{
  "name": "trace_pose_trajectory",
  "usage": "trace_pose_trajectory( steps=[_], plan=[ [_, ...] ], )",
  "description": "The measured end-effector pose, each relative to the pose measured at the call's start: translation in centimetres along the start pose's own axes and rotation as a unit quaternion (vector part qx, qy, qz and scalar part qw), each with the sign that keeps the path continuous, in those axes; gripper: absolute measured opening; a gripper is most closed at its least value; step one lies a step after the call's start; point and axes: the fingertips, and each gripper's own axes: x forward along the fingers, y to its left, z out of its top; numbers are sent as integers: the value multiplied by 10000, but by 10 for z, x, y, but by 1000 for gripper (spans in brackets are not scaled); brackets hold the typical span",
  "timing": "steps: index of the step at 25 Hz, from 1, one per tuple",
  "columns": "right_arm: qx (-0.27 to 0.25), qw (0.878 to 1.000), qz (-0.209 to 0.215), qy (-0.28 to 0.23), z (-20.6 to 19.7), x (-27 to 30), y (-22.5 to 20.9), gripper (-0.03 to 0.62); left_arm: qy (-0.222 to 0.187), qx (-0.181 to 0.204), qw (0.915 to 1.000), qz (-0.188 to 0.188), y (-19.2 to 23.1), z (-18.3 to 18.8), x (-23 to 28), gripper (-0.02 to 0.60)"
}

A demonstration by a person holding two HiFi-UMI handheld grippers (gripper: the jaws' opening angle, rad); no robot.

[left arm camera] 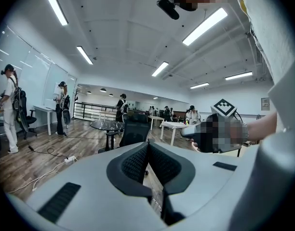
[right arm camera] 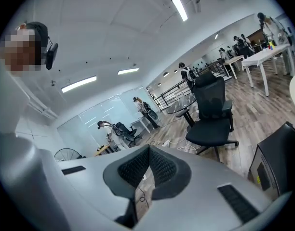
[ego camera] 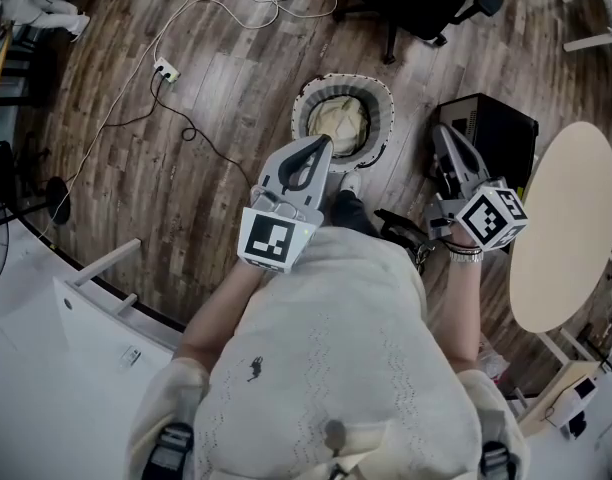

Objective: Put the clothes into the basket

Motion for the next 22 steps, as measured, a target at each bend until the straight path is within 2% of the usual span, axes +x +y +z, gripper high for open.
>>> trace_pose_trajectory(
  steps=[5,13,16,22],
  plan=[
    [135,9992,154,-340,13,-20,15,8,-46,50,10000,-42,-6,6,1,20],
    [-901,9950,55,-422,25,-39,62,8,-162,-63,9998,-89,-9,27,-5,20],
    [-973,9939,269,-435,25,-39,80,8,-135,-47,9999,-79,-11,30,-3,20],
    [-781,9916,860,-562,31,-37,127,8,-217,-89,9997,-21,-12,48,-8,20]
  ],
)
